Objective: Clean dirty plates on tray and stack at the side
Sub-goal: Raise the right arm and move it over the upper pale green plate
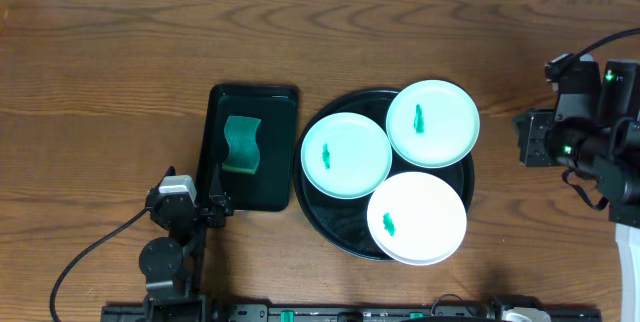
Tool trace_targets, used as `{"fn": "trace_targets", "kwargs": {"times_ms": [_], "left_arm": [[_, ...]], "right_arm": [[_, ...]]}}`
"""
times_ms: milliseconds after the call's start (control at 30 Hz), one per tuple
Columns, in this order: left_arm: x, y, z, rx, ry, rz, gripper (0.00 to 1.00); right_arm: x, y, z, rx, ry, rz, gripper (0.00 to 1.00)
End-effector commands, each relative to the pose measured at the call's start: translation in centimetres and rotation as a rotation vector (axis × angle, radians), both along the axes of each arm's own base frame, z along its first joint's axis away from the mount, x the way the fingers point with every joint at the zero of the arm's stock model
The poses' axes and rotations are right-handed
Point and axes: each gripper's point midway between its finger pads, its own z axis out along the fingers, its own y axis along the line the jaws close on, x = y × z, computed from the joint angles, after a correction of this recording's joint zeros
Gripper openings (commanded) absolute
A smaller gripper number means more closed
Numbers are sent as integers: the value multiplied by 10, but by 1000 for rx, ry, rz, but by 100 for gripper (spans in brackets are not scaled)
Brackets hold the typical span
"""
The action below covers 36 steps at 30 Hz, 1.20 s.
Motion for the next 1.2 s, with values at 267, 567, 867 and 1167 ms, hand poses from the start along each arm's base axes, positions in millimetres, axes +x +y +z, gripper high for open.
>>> {"fn": "trace_targets", "kwargs": {"times_ms": [267,567,867,1167], "left_arm": [[-1,-5,-16,7,50,-30,81],[-1,-5,-16,7,50,-30,81],[-1,-5,-16,7,50,-30,81],[-1,-5,-16,7,50,-30,81]], "right_arm": [[14,4,-34,29,127,-13,8],[35,15,-64,71,228,20,34],[61,31,-95,58,284,73,41],[85,46,-115,52,273,112,41]]}}
